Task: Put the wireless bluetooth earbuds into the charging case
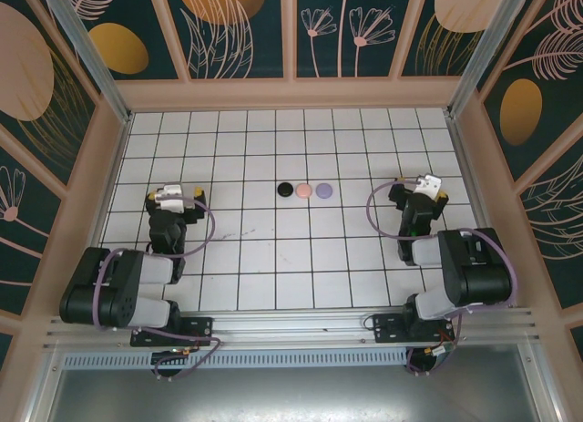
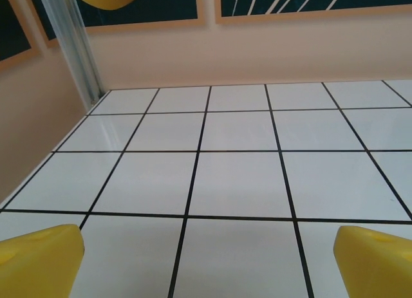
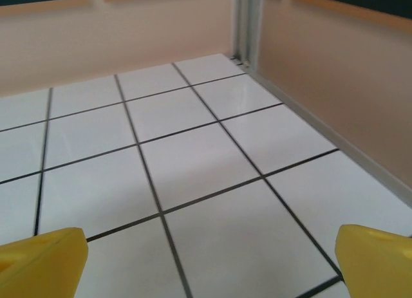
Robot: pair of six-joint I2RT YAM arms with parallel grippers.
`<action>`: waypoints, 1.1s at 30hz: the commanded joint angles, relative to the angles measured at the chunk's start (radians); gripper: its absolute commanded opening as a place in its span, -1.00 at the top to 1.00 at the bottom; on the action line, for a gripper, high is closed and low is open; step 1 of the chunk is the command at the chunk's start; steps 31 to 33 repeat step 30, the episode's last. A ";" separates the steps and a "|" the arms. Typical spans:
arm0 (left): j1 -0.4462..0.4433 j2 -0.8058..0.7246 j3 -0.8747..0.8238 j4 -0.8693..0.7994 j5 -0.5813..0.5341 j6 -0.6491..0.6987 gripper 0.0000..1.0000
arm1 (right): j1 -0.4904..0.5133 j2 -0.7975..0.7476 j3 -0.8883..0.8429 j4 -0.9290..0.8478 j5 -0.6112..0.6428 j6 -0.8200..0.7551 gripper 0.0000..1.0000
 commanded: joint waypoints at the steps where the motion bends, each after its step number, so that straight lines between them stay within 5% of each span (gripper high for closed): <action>1: 0.047 0.055 0.021 0.144 0.143 -0.028 -0.98 | -0.052 0.017 -0.012 0.125 -0.229 -0.004 -0.98; 3: 0.069 0.108 0.040 0.171 0.158 -0.056 -0.98 | -0.057 0.069 -0.071 0.292 -0.207 -0.002 -0.98; 7: 0.103 0.106 0.080 0.084 0.214 -0.078 -0.97 | -0.066 0.050 -0.047 0.201 -0.257 0.002 -0.98; 21: 0.103 0.109 0.094 0.060 0.132 -0.099 -0.97 | -0.058 0.055 -0.047 0.213 -0.241 -0.004 -0.98; 24: 0.100 0.107 0.094 0.061 0.126 -0.098 -0.97 | -0.082 0.055 -0.030 0.179 -0.342 -0.011 -0.97; 33: 0.083 0.101 0.085 0.071 0.080 -0.097 -0.98 | -0.086 0.054 -0.030 0.177 -0.378 -0.023 -0.98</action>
